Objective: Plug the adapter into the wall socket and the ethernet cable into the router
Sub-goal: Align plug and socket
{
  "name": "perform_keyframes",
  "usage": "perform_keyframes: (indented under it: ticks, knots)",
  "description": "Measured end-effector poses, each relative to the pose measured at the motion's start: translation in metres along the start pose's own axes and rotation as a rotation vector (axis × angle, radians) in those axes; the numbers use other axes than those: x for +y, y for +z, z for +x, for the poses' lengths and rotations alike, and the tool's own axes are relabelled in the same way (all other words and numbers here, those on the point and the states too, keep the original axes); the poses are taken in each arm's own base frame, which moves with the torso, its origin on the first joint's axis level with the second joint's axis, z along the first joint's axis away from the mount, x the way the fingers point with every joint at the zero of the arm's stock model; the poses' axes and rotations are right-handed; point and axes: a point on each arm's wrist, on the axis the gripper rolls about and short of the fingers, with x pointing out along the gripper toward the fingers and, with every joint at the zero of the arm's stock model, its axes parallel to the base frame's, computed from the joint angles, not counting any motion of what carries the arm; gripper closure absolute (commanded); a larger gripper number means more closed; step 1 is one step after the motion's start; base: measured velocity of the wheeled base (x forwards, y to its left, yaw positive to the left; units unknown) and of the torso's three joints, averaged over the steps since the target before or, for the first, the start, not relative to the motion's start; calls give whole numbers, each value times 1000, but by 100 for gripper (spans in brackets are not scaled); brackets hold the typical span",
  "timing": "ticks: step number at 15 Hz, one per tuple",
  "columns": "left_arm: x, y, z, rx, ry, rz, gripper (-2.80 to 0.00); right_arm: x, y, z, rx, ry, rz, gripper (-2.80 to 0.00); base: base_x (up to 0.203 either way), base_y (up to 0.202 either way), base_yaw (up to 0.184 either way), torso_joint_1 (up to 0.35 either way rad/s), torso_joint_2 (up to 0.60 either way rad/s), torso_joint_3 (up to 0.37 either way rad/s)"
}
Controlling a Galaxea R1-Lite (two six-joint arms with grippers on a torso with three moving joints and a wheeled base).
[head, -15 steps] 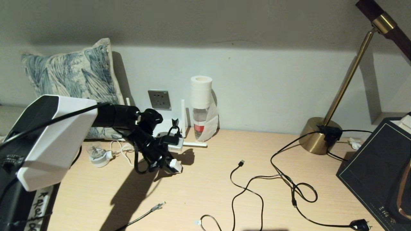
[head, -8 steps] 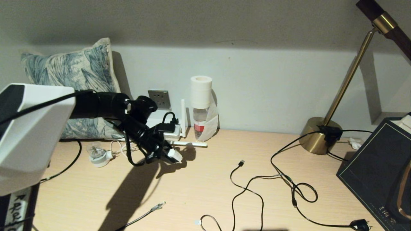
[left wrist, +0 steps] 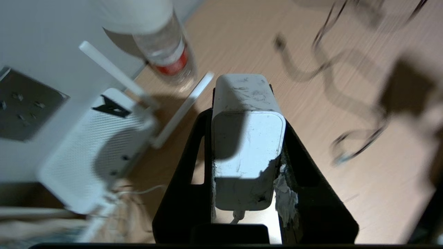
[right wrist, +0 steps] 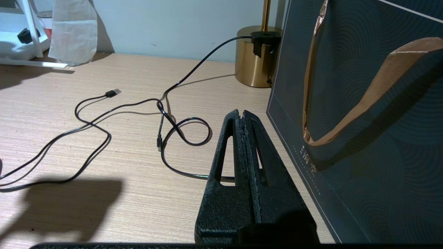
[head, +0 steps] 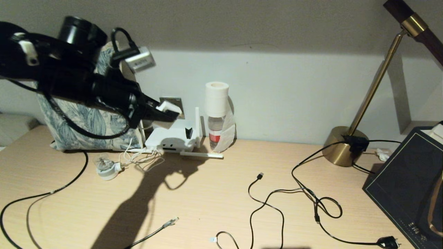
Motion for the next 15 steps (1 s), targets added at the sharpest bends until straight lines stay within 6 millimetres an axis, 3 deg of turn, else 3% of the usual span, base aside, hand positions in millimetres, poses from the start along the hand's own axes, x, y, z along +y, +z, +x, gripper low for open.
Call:
perform_keyframes:
  ticks: [3, 5, 7, 11, 15]
  knots:
    - [-25, 25, -47, -201, 43, -397, 0, 0, 0, 0, 0, 0, 0, 0, 0, 0, 0, 0, 0, 0]
    - [-37, 14, -55, -267, 101, -675, 0, 0, 0, 0, 0, -1, 0, 0, 0, 0, 0, 0, 0, 0]
    - [-46, -17, -46, -302, 177, -844, 0, 0, 0, 0, 0, 0, 0, 0, 0, 0, 0, 0, 0, 0]
    - [-60, -84, -22, -414, 377, -790, 0, 0, 0, 0, 1, 0, 0, 0, 0, 0, 0, 0, 0, 0]
    - [-53, -107, -7, -562, 607, -559, 0, 0, 0, 0, 0, 0, 0, 0, 0, 0, 0, 0, 0, 0]
